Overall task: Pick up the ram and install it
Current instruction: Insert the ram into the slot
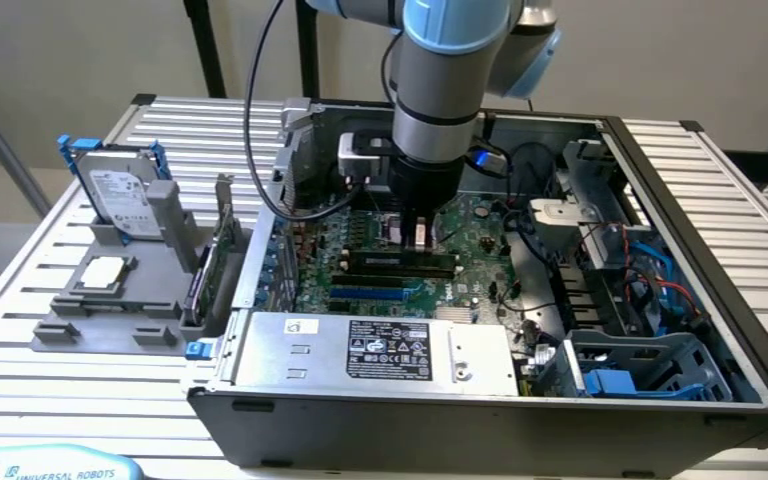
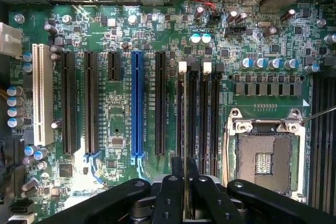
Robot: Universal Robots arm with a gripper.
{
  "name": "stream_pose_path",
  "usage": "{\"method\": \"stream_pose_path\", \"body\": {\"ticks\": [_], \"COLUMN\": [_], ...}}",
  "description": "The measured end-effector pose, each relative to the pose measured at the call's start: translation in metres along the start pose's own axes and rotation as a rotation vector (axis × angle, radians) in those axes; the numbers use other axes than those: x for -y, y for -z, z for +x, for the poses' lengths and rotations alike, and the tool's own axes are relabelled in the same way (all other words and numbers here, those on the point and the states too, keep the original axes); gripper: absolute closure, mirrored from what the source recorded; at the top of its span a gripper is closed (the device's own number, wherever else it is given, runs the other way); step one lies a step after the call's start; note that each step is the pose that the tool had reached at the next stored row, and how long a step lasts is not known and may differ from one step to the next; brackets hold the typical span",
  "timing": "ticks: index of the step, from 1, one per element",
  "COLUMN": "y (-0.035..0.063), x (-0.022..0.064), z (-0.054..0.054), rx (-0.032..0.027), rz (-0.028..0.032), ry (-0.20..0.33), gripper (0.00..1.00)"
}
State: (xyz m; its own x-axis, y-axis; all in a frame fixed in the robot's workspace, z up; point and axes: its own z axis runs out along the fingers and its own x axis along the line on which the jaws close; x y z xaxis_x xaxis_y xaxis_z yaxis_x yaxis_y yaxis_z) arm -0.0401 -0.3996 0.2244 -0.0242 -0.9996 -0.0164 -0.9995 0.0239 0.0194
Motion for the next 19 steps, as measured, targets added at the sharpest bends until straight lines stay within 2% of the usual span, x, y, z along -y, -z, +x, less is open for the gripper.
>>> {"method": "stream_pose_path", "body": {"ticks": [11, 13, 14, 16, 19], "y": [-0.0039, -0.0040, -0.0040, -0.0020, 0.0075], "x": [0.0000, 0.0001, 0.0001, 0.0000, -0.0002], "z": [0.000, 0.000, 0.000, 0.000, 0.000], "rx": [-0.0044, -0.0042, -0.0041, -0.0039, -0.0040], "rz": [0.0006, 0.0006, 0.0007, 0.0008, 0.0006], "ry": [0.000, 0.000, 0.000, 0.000, 0.000], "gripper": [0.87, 0.85, 0.79, 0.79, 0.79]}}
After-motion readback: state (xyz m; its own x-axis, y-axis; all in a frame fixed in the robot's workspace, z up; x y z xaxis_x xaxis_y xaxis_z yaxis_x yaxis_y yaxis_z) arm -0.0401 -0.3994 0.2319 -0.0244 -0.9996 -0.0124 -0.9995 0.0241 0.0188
